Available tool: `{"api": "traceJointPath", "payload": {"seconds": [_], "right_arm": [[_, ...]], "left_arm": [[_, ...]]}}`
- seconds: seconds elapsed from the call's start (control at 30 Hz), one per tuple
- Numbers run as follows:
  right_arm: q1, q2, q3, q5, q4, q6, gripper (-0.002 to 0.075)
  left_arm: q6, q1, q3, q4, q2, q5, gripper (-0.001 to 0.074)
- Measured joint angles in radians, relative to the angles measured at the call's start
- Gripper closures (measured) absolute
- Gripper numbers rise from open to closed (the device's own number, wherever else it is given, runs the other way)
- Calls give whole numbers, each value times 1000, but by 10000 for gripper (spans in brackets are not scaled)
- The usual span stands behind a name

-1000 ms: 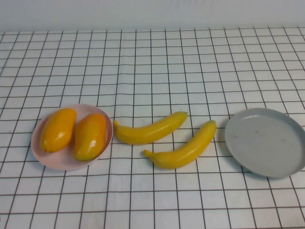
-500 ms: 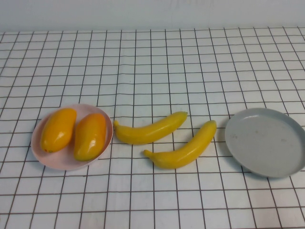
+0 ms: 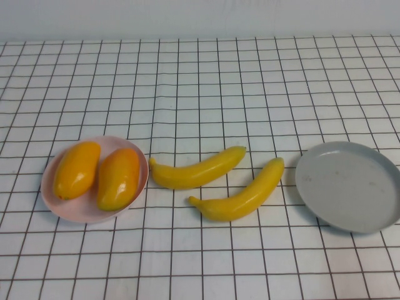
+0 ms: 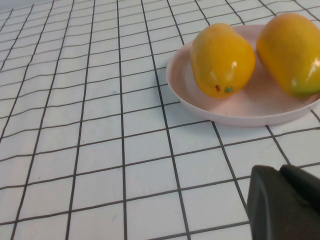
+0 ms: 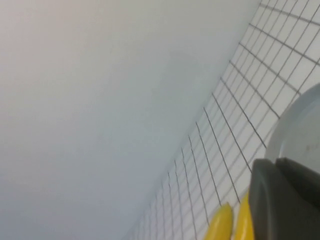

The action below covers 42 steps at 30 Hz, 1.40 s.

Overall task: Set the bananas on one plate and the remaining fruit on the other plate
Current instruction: Put another type of fruit in the right plate

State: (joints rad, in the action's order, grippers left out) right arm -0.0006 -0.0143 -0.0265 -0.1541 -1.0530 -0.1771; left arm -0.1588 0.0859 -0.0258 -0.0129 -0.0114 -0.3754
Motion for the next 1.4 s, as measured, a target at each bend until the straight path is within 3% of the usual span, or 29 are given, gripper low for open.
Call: {"api": "traceJointPath", "payload": {"seconds": [0.17, 0.3, 0.47, 0.77, 0.9, 1.07, 1.23, 1.4], "right_arm": [[0, 140, 168, -264, 231, 34, 742], [0, 348, 420, -498, 390, 125, 742], [0, 619, 729, -732, 429, 404, 742], [10, 1090, 1031, -1016, 444, 837, 742], [85, 1244, 1150, -1030, 502, 919, 742], [261, 1427, 1261, -1047, 631, 1050, 725], [427, 1596, 1343, -1005, 769, 1089, 595], [515, 1753, 1441, -934, 823, 1136, 347]], "left_arm": [[0, 0, 0, 0, 0, 0, 735], [0, 0, 0, 0, 0, 0, 735], [0, 0, 0, 0, 0, 0, 735], [0, 0, 0, 0, 0, 0, 735], [0, 0, 0, 0, 0, 0, 735], [0, 0, 0, 0, 0, 0, 735], [0, 0, 0, 0, 0, 0, 735], [0, 0, 0, 0, 0, 0, 735]]}}
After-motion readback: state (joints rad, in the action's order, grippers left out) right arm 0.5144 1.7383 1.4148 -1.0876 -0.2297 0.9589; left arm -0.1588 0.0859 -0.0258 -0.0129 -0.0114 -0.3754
